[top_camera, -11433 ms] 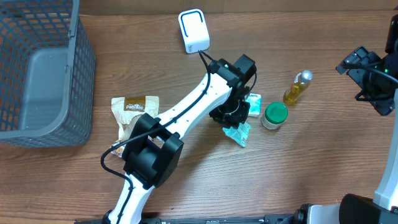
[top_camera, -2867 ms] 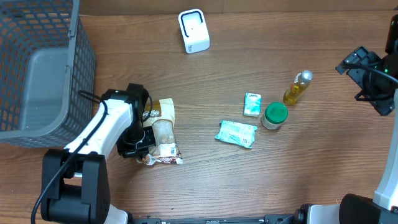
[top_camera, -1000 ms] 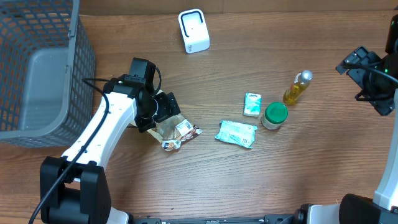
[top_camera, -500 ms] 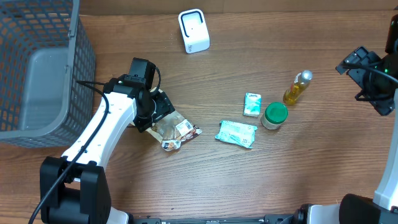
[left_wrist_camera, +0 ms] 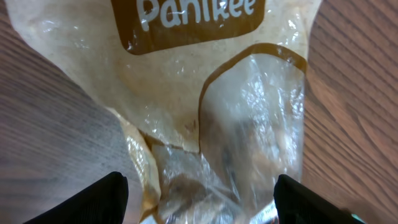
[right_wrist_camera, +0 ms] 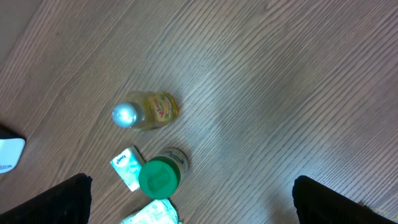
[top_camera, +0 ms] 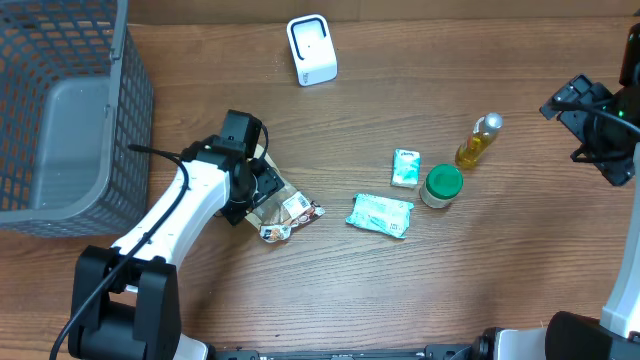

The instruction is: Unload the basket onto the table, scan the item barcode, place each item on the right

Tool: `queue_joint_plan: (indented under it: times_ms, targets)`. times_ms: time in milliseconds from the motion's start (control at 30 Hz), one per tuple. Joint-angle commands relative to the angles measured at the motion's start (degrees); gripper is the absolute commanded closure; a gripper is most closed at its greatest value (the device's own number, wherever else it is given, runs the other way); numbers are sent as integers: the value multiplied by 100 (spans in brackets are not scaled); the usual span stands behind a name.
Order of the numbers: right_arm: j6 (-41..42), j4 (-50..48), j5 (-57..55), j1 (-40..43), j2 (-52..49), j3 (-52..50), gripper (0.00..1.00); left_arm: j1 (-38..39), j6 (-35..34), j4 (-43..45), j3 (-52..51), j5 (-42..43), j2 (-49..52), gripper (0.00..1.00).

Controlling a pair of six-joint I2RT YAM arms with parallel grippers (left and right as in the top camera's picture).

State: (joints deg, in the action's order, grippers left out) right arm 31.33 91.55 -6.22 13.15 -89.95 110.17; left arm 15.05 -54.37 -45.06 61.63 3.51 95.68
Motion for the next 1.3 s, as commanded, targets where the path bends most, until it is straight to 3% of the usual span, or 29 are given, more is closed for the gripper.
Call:
queue_joint_plan:
  times_ms: [0,367,833,1267]
  targets:
    - [17,-13,-15,22,48,13,0,46,-254,223,-216,-330,-31,24]
    - [17,-13,-15,22,48,13,0,103,-354,341,-234,-511,50,26]
    - [17,-13,-15,22,48,13,0,122,-422,525,-234,-518,953,26]
    - [17,-13,-15,22,48,13,0,105,-363,157,-122,-527,1032,41]
